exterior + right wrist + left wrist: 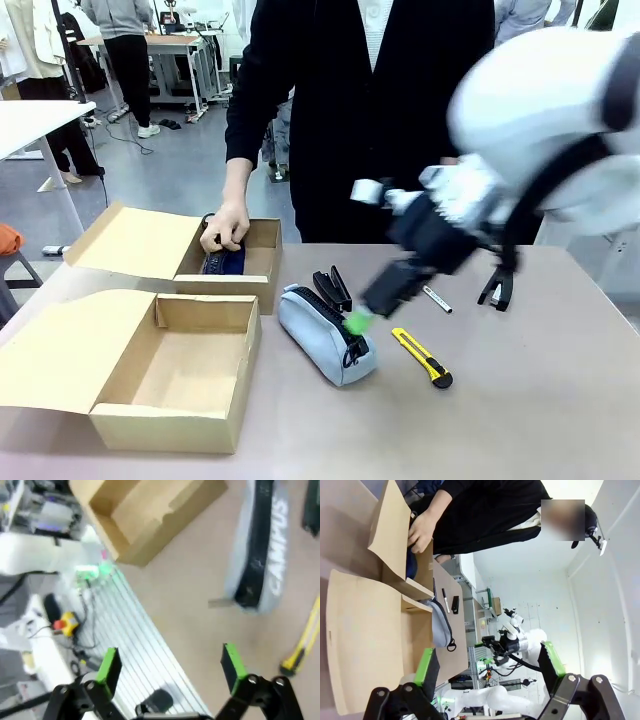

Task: Place items inside the box.
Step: Pick up a Pencil pouch or Stapler and place it inside the Mailer Box closest to the robot.

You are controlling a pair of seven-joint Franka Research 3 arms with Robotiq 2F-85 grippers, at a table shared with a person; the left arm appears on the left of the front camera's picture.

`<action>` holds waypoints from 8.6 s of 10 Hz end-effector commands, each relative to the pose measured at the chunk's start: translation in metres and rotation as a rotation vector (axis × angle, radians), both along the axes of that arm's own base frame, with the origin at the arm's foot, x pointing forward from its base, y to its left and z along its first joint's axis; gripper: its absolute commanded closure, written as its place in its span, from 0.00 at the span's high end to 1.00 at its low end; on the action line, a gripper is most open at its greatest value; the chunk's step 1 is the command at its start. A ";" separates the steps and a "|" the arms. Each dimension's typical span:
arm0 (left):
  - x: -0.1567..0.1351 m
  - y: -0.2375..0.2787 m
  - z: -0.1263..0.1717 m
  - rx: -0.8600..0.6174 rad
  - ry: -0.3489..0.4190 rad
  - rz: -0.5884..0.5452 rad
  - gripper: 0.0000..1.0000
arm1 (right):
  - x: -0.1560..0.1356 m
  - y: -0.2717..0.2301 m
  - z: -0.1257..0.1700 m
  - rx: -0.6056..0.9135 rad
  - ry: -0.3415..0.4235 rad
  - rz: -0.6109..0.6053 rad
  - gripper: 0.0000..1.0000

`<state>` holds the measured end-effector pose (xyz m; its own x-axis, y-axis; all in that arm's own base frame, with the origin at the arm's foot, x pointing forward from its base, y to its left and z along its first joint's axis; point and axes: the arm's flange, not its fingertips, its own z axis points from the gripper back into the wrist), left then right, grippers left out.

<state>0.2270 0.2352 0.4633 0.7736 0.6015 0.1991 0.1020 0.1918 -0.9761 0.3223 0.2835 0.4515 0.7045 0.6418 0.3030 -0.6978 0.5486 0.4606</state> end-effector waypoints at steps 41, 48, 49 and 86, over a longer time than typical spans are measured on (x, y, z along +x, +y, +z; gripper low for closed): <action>-0.002 0.000 0.001 0.001 -0.026 -0.003 1.00 | -0.074 0.303 0.034 -0.309 -0.046 -0.805 0.07; -0.002 0.000 0.001 0.001 -0.026 -0.003 1.00 | -0.047 0.312 0.019 -0.171 -0.035 -0.791 0.07; -0.002 0.000 0.001 0.001 -0.026 -0.003 1.00 | -0.039 0.319 0.011 -0.214 -0.019 -0.786 0.07; -0.002 0.000 0.001 0.001 -0.026 -0.003 1.00 | -0.061 -0.075 0.041 0.424 0.398 -0.907 1.00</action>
<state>0.2257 0.2363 0.4628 0.7726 0.6015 0.2032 0.1069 0.1922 -0.9755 0.2857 0.2682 0.5038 0.9698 -0.2432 0.0184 0.1412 0.6213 0.7707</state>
